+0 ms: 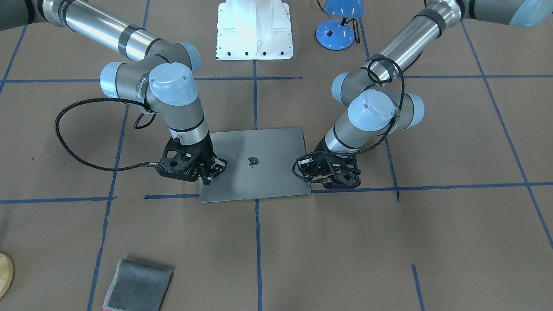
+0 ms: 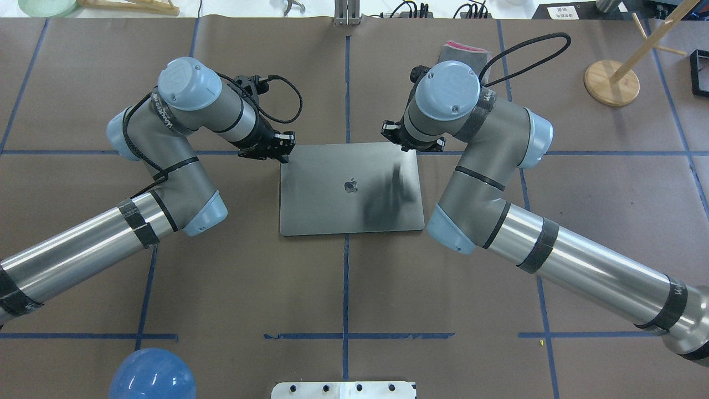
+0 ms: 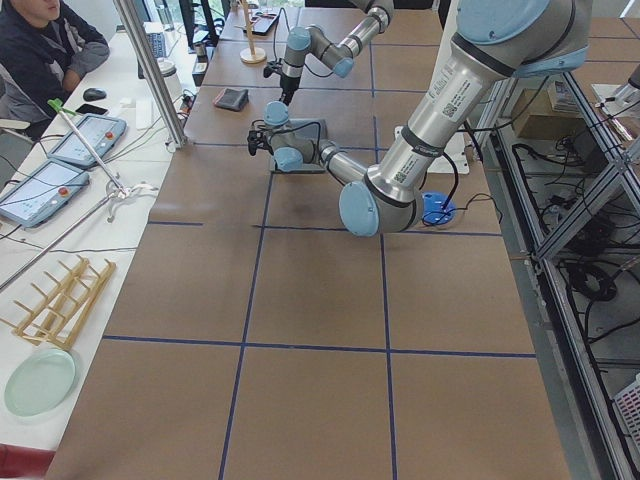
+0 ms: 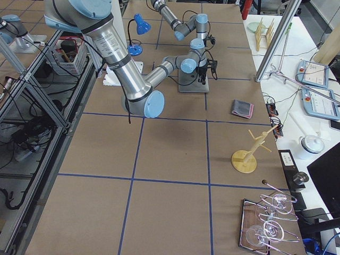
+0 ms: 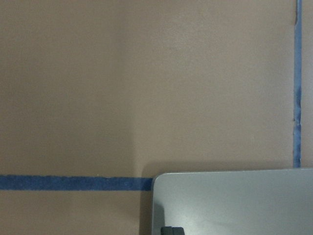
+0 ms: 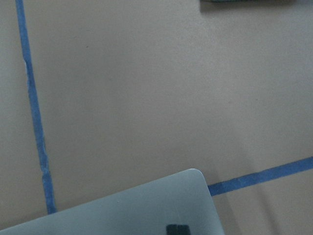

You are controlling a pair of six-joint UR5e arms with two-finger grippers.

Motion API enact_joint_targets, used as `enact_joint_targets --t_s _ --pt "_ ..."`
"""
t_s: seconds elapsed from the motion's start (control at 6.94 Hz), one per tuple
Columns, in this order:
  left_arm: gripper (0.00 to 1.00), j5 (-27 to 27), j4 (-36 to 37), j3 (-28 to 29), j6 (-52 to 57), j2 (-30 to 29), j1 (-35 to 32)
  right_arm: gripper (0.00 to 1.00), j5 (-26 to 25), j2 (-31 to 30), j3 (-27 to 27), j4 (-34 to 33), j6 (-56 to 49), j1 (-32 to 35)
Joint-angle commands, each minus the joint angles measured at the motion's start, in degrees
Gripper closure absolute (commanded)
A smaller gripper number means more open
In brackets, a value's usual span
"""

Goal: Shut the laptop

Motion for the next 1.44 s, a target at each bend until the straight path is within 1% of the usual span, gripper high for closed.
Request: enact_joint_targets --t_s 0.0,0.14,0.29,0.43,0.58,0.72,0.86,1.01,1.15,1.3 --pt "0.97 -0.2 0.3 -0.1 -0.1 -0.1 -0.1 0.82 1.5 0.4 0.0 0.0 -0.2 0.5" --pt "0.07 -0.2 0.5 -0.6 -0.2 0.2 -0.4 0.01 1.9 -0.1 0.3 -0.3 -0.2 0.7" --pt "0.00 -0.1 0.7 -2.0 0.0 1.8 -1.0 0.00 4.0 -0.5 0.8 -0.8 -0.4 2.5" --pt "0.00 -1.6 4.3 -4.6 1.0 4.5 -2.7 0.00 9.3 -2.2 1.2 -0.8 -1.1 5.2" --pt "0.00 -5.1 9.7 -7.5 5.7 5.8 -6.5 0.00 11.2 -5.4 2.9 -0.8 -6.0 7.5" --pt "0.00 -6.1 16.0 -13.1 11.7 10.0 -9.7 0.00 12.4 -10.5 5.3 -0.9 -13.8 10.3" --pt "0.00 -6.1 24.4 -18.6 20.8 13.0 -12.5 0.00 15.3 -14.0 5.6 -0.9 -22.2 14.3" --pt "0.00 -6.1 32.7 -22.5 33.6 15.5 -17.1 0.00 17.5 -18.4 5.6 -0.8 -31.3 18.7" --pt "0.00 -6.1 36.7 -25.1 46.4 21.0 -21.0 0.00 20.6 -22.8 5.6 -0.8 -42.2 24.0" --pt "0.00 -6.3 36.9 -24.8 56.6 25.1 -26.1 0.00 24.4 -26.9 5.6 -0.9 -52.1 30.0"
